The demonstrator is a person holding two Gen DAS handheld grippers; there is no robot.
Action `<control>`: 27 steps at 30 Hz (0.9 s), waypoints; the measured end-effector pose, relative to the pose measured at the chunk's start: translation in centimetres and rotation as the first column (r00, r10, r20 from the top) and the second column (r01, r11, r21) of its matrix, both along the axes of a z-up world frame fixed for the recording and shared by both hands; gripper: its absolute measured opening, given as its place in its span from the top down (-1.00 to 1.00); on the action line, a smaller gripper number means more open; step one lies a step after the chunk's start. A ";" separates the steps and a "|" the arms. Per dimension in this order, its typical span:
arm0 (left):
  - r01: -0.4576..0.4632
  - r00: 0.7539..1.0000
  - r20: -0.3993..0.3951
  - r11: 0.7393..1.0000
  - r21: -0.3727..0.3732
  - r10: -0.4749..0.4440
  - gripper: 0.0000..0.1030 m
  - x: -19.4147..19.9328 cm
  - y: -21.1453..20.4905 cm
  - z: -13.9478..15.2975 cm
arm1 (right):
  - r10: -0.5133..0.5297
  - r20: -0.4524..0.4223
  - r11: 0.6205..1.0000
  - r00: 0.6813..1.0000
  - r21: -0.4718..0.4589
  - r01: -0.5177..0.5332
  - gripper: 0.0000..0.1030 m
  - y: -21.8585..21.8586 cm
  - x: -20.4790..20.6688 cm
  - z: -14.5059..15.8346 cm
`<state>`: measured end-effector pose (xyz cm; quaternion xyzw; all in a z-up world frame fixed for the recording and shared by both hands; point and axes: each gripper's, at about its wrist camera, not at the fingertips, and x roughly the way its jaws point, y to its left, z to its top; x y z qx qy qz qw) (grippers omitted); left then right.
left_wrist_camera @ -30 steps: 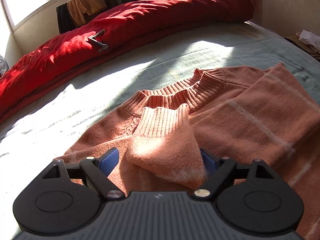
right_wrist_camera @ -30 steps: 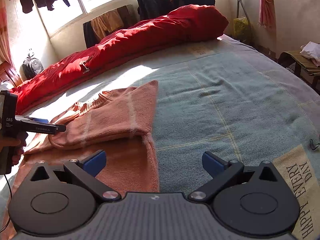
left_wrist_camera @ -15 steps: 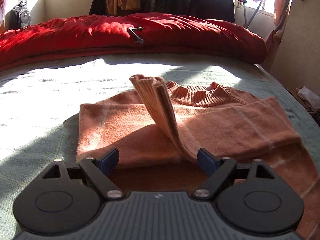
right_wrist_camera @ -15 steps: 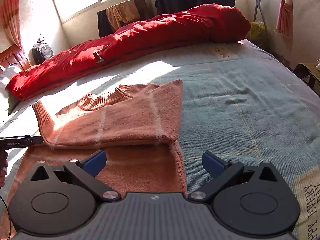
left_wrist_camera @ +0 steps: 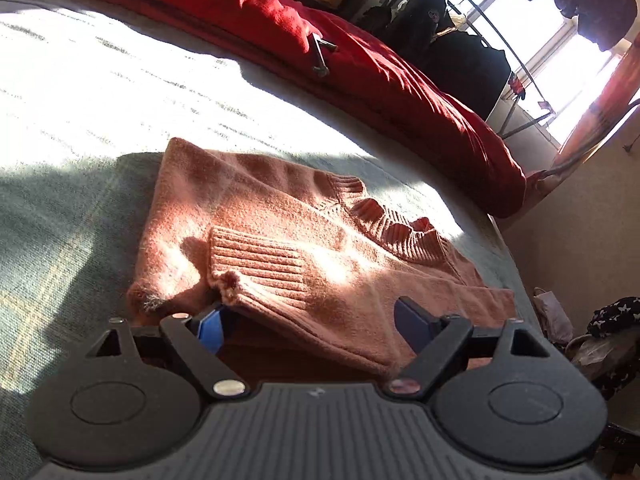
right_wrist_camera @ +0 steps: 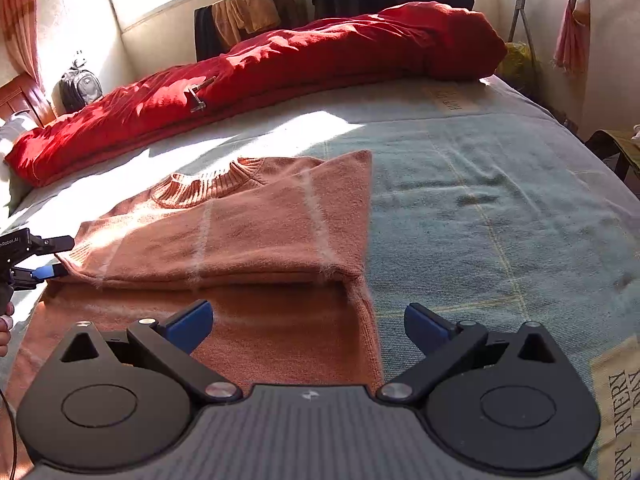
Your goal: Fold clothes
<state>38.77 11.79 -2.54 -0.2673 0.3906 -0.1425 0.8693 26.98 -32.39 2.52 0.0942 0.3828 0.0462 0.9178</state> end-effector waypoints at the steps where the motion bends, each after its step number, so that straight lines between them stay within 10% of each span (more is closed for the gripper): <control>1: -0.006 1.000 0.005 1.000 -0.026 0.007 -0.65 0.0 0.4 -0.2 | -0.004 0.000 1.000 1.000 0.003 0.004 -1.00 -0.1 0.0 0.0; 7: -0.072 0.997 -0.007 0.990 -0.125 0.072 -0.31 1.5 1.5 -1.4 | -0.001 -0.021 1.000 1.000 -0.003 0.001 -1.00 0.5 0.8 -0.8; 11: -0.096 0.994 -0.047 0.995 -0.033 0.095 0.64 2.5 0.9 -1.8 | 0.024 0.014 1.000 1.000 0.009 -0.024 -1.00 0.8 0.9 -0.5; 27: -0.020 0.996 0.083 0.999 0.047 0.016 0.84 2.3 -1.0 2.0 | -0.061 -0.008 0.998 0.998 0.030 0.061 -0.21 -3.6 12.7 -3.3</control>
